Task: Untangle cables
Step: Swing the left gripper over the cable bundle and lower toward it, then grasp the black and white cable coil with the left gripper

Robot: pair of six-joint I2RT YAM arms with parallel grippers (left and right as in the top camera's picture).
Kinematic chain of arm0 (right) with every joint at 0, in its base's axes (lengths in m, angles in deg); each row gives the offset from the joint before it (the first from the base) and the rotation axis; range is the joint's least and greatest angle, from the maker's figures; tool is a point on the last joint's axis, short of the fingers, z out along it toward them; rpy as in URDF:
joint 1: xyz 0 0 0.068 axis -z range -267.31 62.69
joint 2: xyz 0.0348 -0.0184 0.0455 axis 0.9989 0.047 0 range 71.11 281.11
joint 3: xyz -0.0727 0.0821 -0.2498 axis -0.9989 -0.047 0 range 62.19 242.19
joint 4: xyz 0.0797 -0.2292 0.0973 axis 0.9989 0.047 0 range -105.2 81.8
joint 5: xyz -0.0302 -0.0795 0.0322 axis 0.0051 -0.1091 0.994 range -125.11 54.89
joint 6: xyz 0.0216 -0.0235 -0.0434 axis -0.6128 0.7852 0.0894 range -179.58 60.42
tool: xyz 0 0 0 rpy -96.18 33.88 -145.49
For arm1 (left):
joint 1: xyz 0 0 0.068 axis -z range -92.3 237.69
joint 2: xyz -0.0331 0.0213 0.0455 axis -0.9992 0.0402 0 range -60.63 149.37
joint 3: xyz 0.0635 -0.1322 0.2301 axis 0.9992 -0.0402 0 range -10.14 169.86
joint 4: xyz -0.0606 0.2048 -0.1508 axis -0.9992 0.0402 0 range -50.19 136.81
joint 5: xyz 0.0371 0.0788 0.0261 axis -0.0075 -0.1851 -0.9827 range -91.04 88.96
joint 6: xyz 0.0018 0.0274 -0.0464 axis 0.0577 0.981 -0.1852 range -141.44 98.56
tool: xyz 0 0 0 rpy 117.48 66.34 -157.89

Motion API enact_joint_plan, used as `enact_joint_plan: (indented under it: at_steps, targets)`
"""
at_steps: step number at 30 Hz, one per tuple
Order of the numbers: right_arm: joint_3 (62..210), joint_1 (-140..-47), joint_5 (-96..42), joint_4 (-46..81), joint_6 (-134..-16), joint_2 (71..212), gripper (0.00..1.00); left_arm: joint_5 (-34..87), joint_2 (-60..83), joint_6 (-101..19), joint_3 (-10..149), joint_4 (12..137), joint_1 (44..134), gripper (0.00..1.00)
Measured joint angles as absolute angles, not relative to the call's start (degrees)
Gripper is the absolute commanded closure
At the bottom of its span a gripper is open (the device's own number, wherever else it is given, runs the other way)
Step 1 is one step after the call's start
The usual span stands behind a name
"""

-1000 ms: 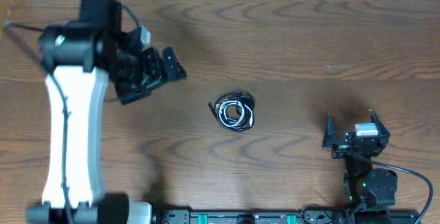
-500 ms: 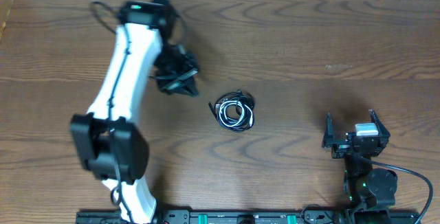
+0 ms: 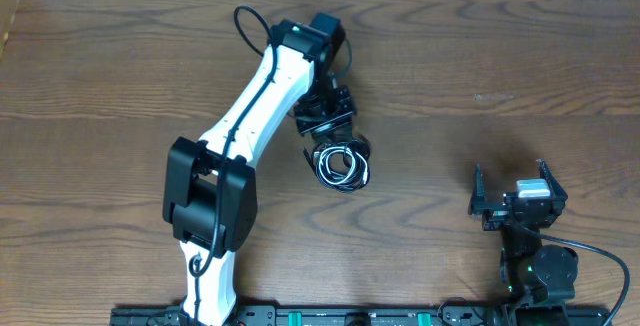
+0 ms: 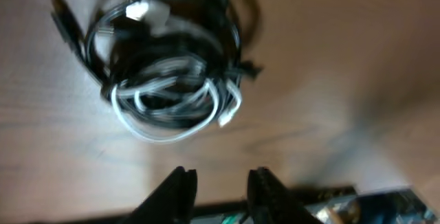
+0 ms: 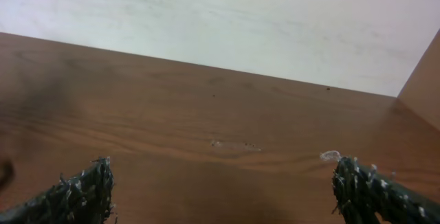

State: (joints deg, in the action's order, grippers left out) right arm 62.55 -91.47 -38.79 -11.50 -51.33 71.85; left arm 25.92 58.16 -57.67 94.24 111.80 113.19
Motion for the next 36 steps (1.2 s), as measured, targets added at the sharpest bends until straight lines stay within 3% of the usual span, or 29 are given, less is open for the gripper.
enact_joint_plan:
  at_steps: [2,4,5,15,29,30,36]
  targets:
    - [62.55,-91.47,-38.79,-11.5,-51.33,71.85,0.01,23.97,58.16,-60.6,94.24,110.51,113.45,0.56]
    - [62.55,-91.47,-38.77,-11.47,-51.33,71.85,0.01,21.24,58.16,-63.46,94.24,110.4,113.89,0.34]
    - [62.55,-91.47,-38.77,-11.5,-51.33,71.85,0.01,19.73,58.16,-64.97,94.24,110.4,114.15,0.3]
    - [62.55,-91.47,-38.79,-11.5,-51.33,71.85,0.01,8.63,58.16,-76.95,94.24,110.22,118.63,0.27]
    - [62.55,-91.47,-38.79,-11.5,-51.33,71.85,0.01,2.84,58.22,-82.59,91.83,108.56,122.68,0.26]
    - [62.55,-91.47,-38.79,-11.5,-51.33,71.85,0.01,2.64,58.22,-82.76,91.51,108.58,122.68,0.16]
    - [62.55,-91.47,-38.79,-11.5,-51.33,71.85,0.01,0.63,58.24,-82.08,90.54,109.04,121.96,0.16]
